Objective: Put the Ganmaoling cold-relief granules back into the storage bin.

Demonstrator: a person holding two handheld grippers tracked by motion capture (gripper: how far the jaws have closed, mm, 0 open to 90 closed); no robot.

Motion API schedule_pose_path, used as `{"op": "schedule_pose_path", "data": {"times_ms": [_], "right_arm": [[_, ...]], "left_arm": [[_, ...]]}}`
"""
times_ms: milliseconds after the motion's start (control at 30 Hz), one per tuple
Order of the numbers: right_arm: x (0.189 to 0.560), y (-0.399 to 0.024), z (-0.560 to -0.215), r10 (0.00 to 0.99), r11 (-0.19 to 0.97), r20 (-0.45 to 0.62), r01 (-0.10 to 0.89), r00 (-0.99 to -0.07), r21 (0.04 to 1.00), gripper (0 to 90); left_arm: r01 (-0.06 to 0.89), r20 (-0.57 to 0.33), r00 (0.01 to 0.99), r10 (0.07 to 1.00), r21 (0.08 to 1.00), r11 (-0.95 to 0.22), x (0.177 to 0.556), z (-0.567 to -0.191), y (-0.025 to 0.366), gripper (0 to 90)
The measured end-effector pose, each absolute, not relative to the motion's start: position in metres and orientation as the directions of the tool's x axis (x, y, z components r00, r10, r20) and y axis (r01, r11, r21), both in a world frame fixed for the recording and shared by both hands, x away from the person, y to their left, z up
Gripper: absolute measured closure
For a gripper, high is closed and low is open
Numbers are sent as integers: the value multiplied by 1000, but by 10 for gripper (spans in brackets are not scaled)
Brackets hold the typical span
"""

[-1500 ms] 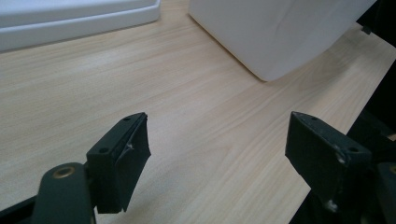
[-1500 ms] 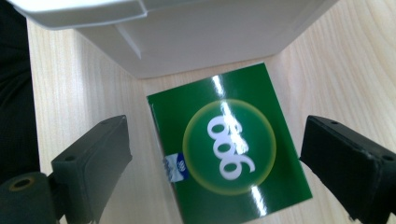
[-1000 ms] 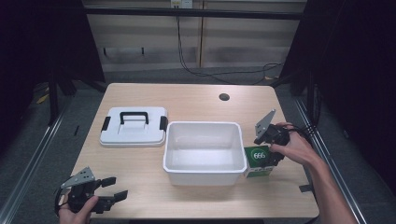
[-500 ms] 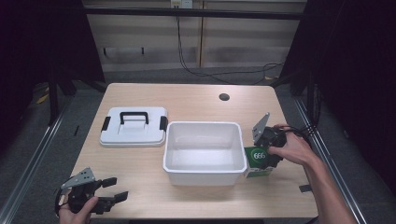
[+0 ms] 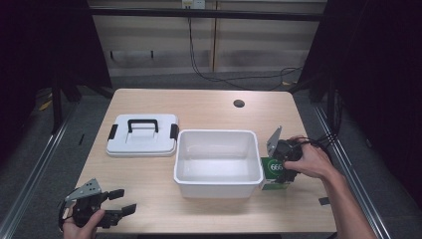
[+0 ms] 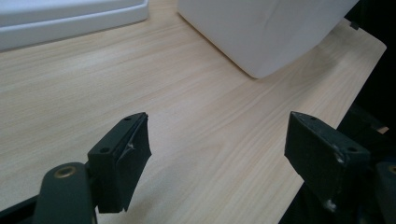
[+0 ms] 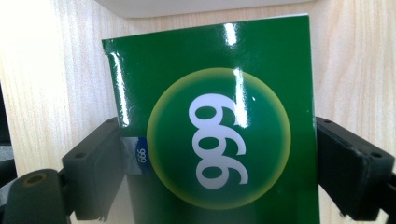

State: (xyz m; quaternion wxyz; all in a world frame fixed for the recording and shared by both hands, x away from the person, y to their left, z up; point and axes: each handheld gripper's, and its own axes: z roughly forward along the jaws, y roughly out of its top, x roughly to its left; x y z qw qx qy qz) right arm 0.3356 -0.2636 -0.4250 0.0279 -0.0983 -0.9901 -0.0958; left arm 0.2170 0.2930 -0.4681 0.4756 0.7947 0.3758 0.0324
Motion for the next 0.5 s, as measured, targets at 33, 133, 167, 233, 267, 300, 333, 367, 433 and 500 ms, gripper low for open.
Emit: {"op": "schedule_pose_path", "data": {"times_ms": [33,133,167,233,267,300,333,367,433,500], "right_arm": [[336,-264,-425,181,964,65,190,-981,187,122],[334,-263,-425,192,966,60,199,-980,166,127],[335,-263,-426,173,968,55,180,-983,178,128],[334,-262,-425,186,968,58,193,-981,162,130],[333,-262,-425,201,967,56,207,-978,151,131],[334,-261,-425,191,968,55,197,-980,155,132],[334,-261,-425,190,968,56,196,-980,155,132],[335,-261,-425,189,969,55,195,-980,150,132],[335,-259,-424,205,969,58,211,-977,126,135],[336,-258,-424,192,973,58,198,-980,119,135]], "left_arm": [[567,-305,714,630,780,-264,217,-468,293,222],[567,-305,715,629,780,-266,217,-468,293,222],[566,-304,716,629,780,-267,217,-468,293,222],[566,-305,716,628,780,-267,217,-468,293,222],[567,-306,715,629,780,-266,217,-468,293,222],[568,-306,715,628,779,-266,217,-468,293,222],[567,-305,717,627,779,-269,217,-468,293,222],[570,-313,716,624,777,-265,218,-469,293,222],[572,-314,715,624,777,-264,218,-469,293,222],[572,-314,716,623,776,-265,218,-469,293,222]]}}
